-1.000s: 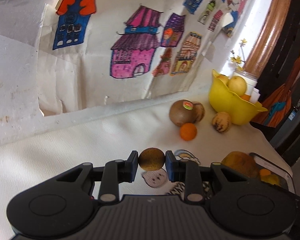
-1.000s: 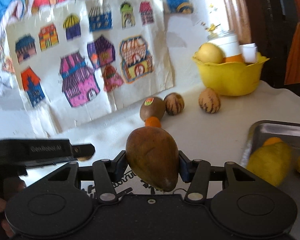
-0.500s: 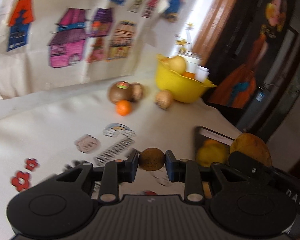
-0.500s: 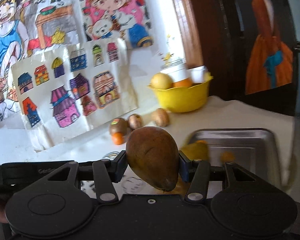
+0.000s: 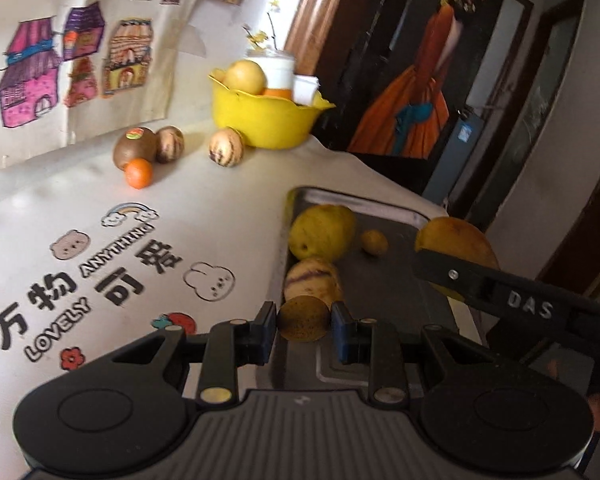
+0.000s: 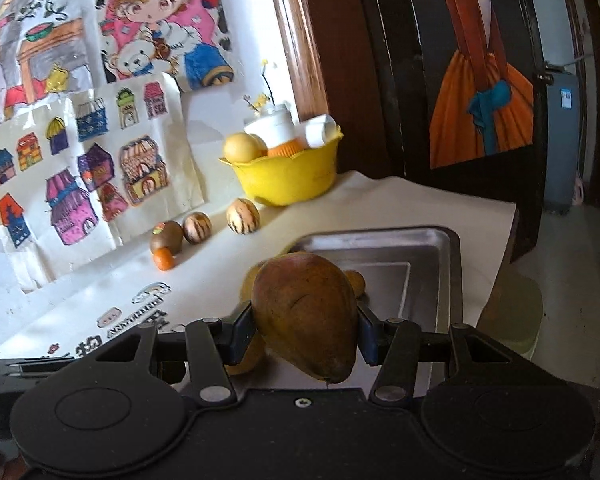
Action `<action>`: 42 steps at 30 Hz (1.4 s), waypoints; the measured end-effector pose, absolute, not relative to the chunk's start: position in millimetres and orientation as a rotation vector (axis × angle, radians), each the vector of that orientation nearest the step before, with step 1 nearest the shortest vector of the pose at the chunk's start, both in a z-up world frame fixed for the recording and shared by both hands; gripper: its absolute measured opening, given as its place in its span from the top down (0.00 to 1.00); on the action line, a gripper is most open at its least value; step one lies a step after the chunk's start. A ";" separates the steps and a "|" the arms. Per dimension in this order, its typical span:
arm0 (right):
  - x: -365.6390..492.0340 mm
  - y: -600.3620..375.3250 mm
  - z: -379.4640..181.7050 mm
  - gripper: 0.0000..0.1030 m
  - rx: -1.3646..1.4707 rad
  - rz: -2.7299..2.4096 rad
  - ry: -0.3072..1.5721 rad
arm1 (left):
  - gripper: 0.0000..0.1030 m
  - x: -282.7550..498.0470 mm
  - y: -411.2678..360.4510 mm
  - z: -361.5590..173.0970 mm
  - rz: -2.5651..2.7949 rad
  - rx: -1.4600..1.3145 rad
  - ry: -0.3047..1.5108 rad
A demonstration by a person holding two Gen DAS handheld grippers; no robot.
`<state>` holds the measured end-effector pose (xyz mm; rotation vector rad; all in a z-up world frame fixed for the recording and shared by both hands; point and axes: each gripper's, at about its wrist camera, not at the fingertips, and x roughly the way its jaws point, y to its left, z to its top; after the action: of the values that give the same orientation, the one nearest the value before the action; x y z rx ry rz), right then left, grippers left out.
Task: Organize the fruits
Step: 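Carry the brown oval fruit in the right tool to the tray while the left tool carries the small fruit, then open the right tool to drop the oval fruit while the left tool releases the small fruit in the tray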
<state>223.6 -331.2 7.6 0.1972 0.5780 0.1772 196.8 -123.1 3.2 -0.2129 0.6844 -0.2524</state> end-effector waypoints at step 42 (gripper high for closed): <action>274.1 -320.5 -33.4 0.47 0.137 0.180 0.712 | 0.67 205.4 -143.5 -22.9 -0.317 -0.092 0.740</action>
<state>274.1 -320.5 -33.4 0.1368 0.7118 0.1795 205.4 -143.5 -22.9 -0.0922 0.7402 -0.3166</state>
